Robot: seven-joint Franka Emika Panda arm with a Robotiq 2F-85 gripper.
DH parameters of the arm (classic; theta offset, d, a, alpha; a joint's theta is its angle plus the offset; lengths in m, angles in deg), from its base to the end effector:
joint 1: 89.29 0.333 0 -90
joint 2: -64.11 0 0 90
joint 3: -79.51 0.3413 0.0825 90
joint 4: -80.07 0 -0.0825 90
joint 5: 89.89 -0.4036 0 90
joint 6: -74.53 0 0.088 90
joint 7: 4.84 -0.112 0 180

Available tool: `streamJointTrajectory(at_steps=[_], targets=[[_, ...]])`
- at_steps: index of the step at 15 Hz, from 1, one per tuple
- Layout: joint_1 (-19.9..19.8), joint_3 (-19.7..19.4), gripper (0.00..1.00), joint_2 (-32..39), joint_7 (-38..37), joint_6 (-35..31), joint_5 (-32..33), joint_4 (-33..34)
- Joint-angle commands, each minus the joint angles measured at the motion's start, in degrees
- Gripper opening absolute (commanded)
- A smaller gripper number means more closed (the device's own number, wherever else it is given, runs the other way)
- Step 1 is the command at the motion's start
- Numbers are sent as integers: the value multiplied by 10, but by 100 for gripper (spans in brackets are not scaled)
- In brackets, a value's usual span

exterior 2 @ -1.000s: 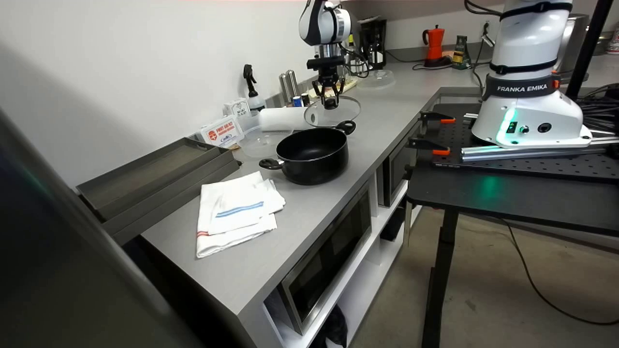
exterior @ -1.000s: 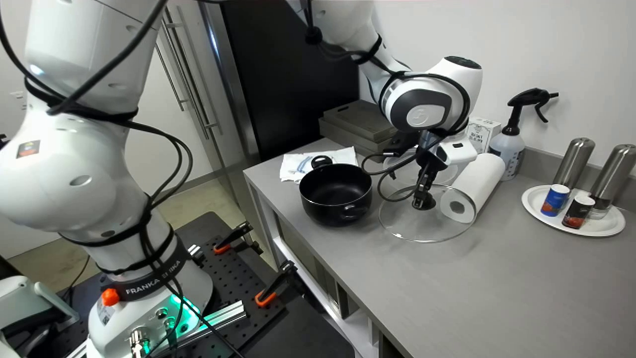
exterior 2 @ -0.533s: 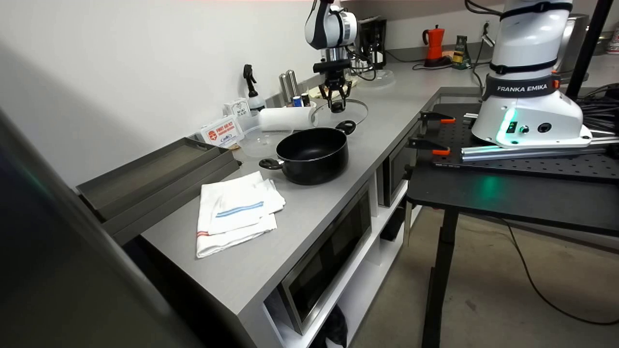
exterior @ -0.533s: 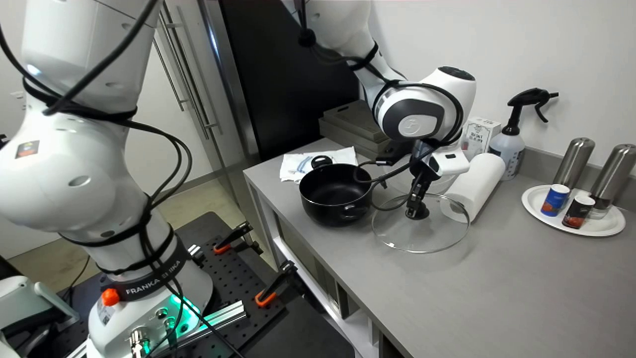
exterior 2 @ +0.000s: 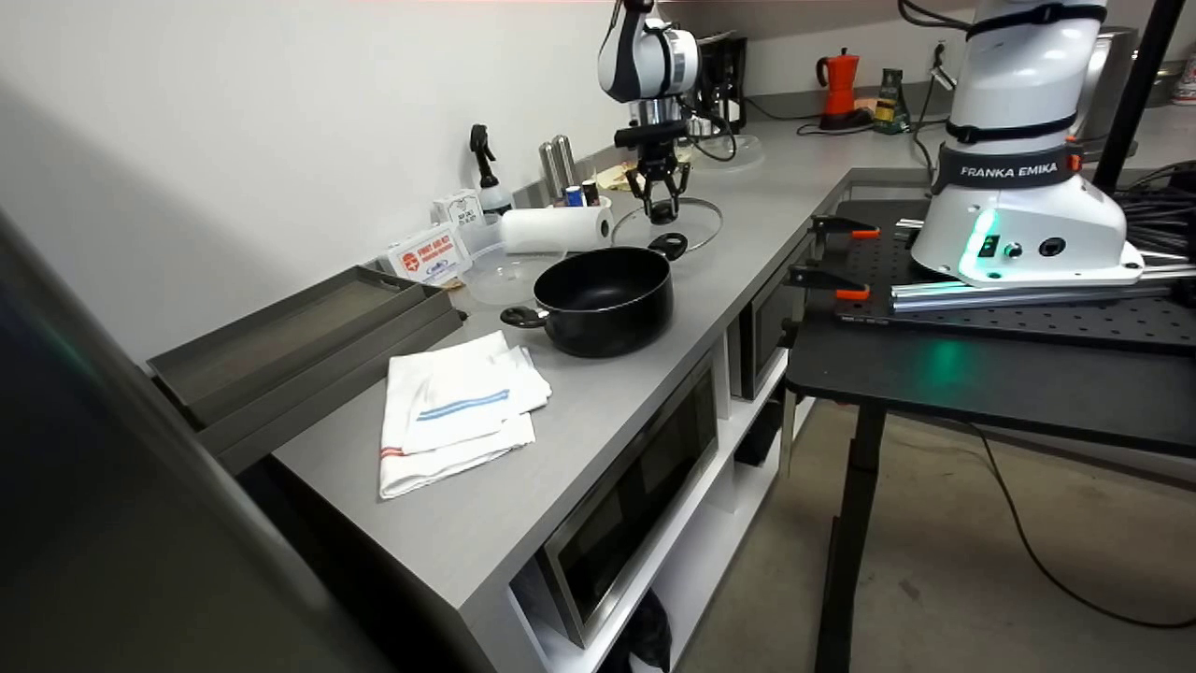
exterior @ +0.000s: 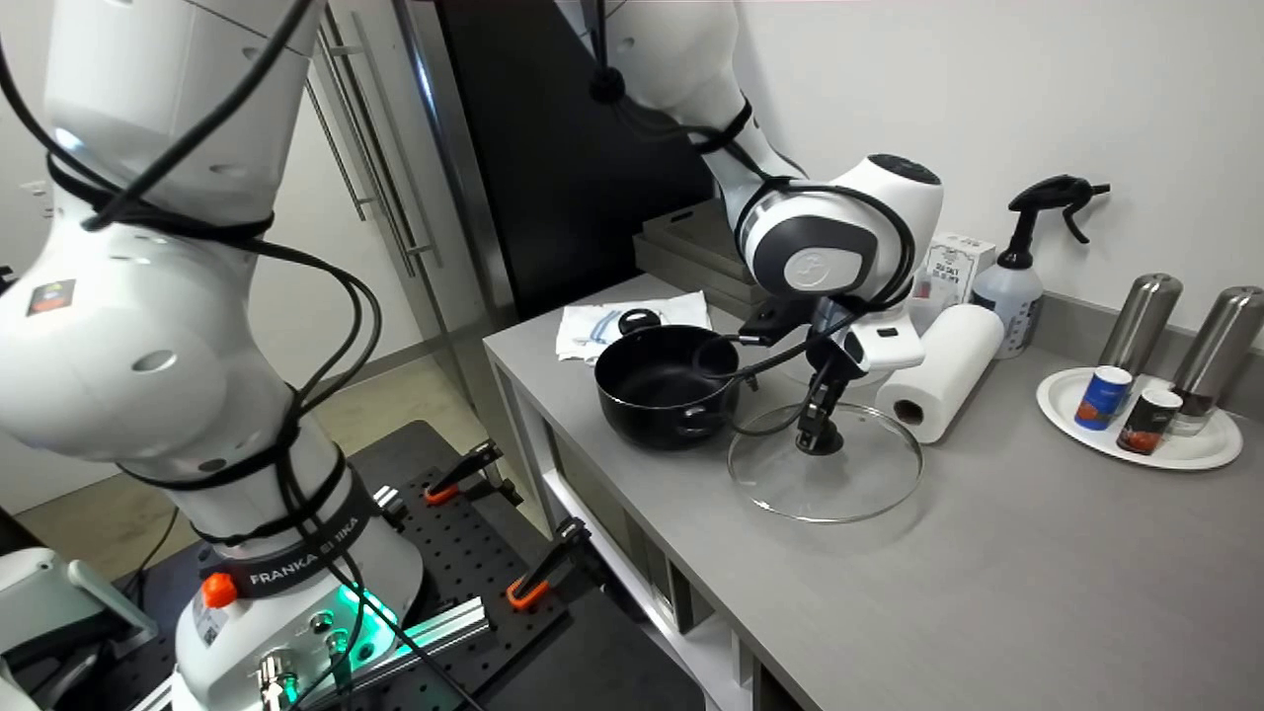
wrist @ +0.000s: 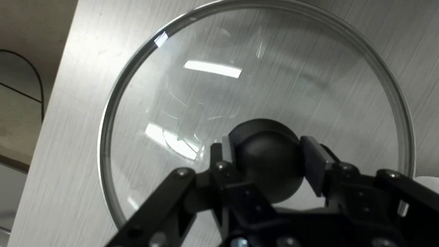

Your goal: Pick up the lid and put it on the counter

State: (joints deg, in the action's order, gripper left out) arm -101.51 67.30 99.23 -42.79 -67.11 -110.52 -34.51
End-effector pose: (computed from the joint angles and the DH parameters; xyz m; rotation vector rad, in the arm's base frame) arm 0.5578 -0.2533 0.1426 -2.3910 1.9229 0.1844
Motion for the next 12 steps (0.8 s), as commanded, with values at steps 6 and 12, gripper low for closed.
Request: streamJointTrajectory(at_steps=[6,12], targets=[[-8,19,25,30,30,-19,-21,13],[-14,27,25,62,46,-14,-34,36]])
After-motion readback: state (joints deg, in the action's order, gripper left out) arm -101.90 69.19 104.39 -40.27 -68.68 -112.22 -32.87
